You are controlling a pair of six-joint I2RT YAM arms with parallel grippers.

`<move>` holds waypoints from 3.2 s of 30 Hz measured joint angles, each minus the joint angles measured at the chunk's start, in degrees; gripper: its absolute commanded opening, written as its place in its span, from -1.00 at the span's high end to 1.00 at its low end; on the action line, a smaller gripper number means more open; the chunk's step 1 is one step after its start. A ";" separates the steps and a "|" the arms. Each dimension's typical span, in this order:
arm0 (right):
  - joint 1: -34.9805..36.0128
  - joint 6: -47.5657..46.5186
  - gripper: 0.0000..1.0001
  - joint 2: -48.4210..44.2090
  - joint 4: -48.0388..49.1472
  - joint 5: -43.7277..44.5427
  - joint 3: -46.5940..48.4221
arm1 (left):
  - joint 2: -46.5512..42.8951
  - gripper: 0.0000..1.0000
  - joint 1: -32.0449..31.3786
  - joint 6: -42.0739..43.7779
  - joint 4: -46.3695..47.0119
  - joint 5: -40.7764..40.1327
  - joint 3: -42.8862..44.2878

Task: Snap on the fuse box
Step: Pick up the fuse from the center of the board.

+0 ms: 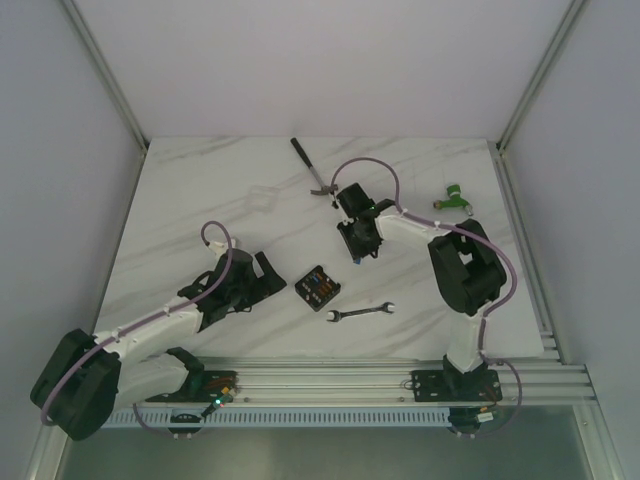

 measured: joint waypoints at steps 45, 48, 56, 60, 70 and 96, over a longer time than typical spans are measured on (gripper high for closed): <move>0.37 -0.94 0.01 -0.55 0.72 7.56 -0.61 | -0.90 -1.00 0.00 -0.02 0.00 -0.02 0.00; 0.39 1.31 -0.04 -1.64 -0.09 6.03 -0.66 | -0.90 -1.00 0.00 -0.02 0.00 0.00 0.00; 0.46 4.76 -0.04 -3.17 -3.13 1.16 -0.57 | -1.29 -1.00 0.00 -0.04 0.00 0.00 0.00; 0.50 5.07 0.03 -1.97 -4.63 0.59 0.13 | -1.42 -1.00 0.00 -0.04 0.00 0.00 0.00; 0.50 5.05 0.15 1.20 -5.60 -0.20 2.62 | -1.42 -1.00 0.00 -0.02 0.00 -0.02 0.00; 1.97 5.92 0.57 3.19 -7.39 2.32 5.27 | -1.40 -0.95 0.00 -0.04 0.02 0.26 0.00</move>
